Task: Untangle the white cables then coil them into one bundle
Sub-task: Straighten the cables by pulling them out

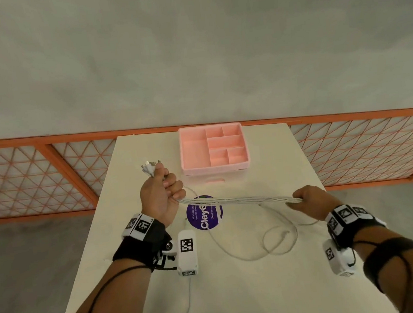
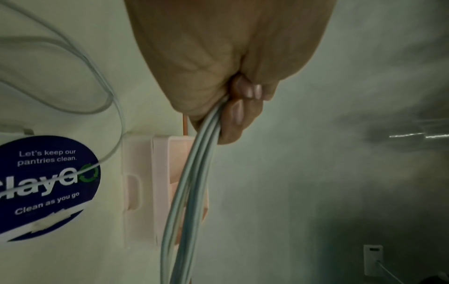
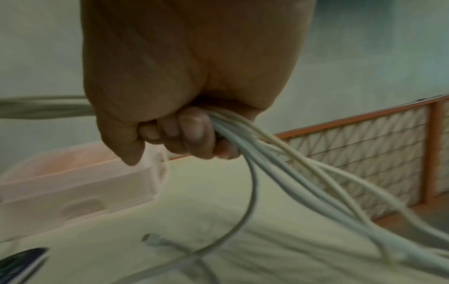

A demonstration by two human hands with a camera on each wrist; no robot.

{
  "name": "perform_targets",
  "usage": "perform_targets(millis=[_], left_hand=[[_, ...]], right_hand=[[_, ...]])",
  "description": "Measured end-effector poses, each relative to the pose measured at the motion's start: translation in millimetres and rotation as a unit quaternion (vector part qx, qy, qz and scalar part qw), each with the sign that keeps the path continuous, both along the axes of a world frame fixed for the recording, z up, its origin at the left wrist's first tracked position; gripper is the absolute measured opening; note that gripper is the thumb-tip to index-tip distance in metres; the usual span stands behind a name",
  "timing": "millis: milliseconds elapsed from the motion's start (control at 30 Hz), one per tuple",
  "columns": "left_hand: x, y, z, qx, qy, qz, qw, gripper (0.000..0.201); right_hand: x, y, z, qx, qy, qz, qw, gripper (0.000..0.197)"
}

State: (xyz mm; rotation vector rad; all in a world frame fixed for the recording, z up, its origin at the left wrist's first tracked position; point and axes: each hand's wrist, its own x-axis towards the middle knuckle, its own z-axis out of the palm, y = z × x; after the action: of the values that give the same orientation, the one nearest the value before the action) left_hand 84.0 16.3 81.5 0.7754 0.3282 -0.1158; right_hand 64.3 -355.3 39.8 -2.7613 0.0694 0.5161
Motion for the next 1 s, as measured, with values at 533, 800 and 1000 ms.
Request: perform_targets(millis=[533, 800, 1000], left_hand=[[7.0, -5.7, 13.3, 0.029, -0.009, 0.001, 1.000, 0.037], [5.5, -2.7, 0.4, 0.038, 0.031, 0.000, 0.999, 0.036], [5.8, -19.4, 6.1, 0.034, 0.019, -0.028, 0.999, 0.038]], right_hand=[[-5.9, -52.2, 40.2, 0.044, -0.274, -0.212, 0.937, 0.035], [10.4, -75.0, 100.2, 0.082, -0.222, -0.190, 0.953, 0.029], [29.0, -106.0, 149.7, 0.039, -0.427, -0.296, 0.854, 0.033]])
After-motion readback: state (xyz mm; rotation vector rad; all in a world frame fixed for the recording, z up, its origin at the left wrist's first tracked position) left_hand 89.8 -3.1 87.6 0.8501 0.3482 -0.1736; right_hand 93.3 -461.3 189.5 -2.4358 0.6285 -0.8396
